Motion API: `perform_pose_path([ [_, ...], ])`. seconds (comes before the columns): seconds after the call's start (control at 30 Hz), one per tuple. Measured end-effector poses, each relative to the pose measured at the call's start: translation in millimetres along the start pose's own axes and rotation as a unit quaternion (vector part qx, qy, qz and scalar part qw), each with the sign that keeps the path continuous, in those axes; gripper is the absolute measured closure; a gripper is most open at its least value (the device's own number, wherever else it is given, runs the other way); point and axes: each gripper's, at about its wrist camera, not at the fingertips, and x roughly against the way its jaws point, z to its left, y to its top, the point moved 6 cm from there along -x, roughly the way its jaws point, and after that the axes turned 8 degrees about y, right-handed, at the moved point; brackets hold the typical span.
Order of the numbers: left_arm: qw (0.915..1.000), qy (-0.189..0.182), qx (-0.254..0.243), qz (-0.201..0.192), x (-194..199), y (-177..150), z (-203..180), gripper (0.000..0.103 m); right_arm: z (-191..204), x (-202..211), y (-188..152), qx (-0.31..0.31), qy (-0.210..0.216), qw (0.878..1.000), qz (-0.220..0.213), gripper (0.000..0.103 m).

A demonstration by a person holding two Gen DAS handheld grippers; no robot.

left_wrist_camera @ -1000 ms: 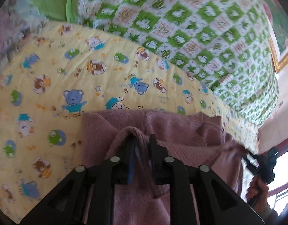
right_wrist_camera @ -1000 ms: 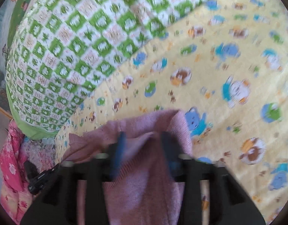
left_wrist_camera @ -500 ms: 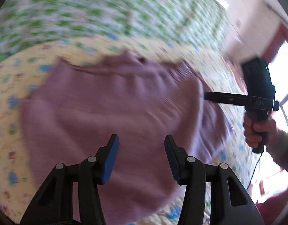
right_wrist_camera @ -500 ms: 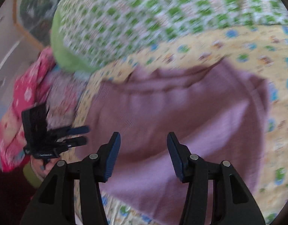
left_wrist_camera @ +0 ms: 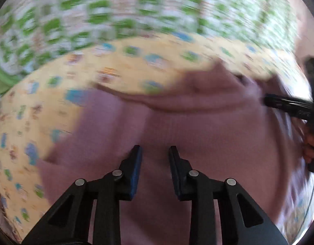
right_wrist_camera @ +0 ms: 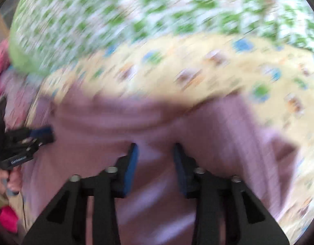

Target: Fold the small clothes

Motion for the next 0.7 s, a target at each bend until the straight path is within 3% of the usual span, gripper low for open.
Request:
perform_pose_path([
  [0.07, 0.9991, 0.015, 0.038, 0.004, -10, 7, 28, 0.089, -20, 6, 13, -0.032, -0.018, 0.999, -0.032, 0.091],
  [0.1, 0.9984, 0.008, 0.056, 0.003, -11, 10, 38, 0.091, -29, 10, 18, -0.052, -0.022, 0.997, -0.047, 0.091],
  [0.13, 0.9977, 0.01, 0.068, 0.0, -12, 10, 46, 0.096, -32, 14, 20, -0.063, -0.023, 0.996, -0.057, 0.091],
  [0.23, 0.9969, 0.022, 0.075, -0.006, -6, 6, 52, 0.097, -46, 33, 25, -0.099, -0.049, 0.99, -0.088, 0.087],
  [0.3, 0.9962, 0.03, 0.081, -0.011, 2, 0, 52, 0.097, -48, 50, 23, -0.119, -0.023, 0.988, -0.092, 0.081],
  [0.33, 0.9953, 0.041, 0.086, -0.017, 9, -4, 55, 0.097, -45, 57, 19, -0.119, -0.01, 0.989, -0.089, 0.077],
  [0.37, 0.9941, 0.059, 0.089, -0.018, 14, -9, 59, 0.082, -41, 66, 14, -0.114, -0.004, 0.99, -0.086, 0.068],
  [0.43, 0.9913, 0.081, 0.102, -0.02, 26, -17, 66, 0.071, -31, 86, 2, -0.091, 0.011, 0.992, -0.084, 0.061],
  [0.57, 0.9909, 0.019, 0.13, -0.029, 59, -33, 62, 0.069, 6, 97, -24, -0.07, 0.042, 0.994, -0.069, 0.059],
  [0.7, 0.9922, -0.078, 0.089, -0.039, 84, -38, 7, 0.054, 39, 93, -56, -0.048, 0.096, 0.994, -0.029, 0.059],
])
